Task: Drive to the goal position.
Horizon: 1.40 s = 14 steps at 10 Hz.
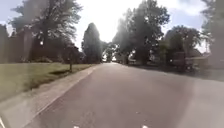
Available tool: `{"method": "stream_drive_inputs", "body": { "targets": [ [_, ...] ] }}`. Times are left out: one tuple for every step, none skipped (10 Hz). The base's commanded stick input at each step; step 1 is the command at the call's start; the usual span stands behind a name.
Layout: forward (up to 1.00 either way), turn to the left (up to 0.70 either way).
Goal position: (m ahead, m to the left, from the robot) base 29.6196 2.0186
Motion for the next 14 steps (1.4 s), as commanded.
{"method": "stream_drive_inputs", "body": {
  "targets": [
    [1.0, 0.03],
    [1.0, 0.03],
    [1.0, 0.03],
    [1.0, 0.03],
    [1.0, 0.02],
    [1.0, 0.02],
    [1.0, 0.02],
    [1.0, 0.02],
    [1.0, 0.02],
    [1.0, 0.02],
    [1.0, 0.0],
    [1.0, 0.0],
    [1.0, 0.0],
    [1.0, -0.1]
  ]
}}
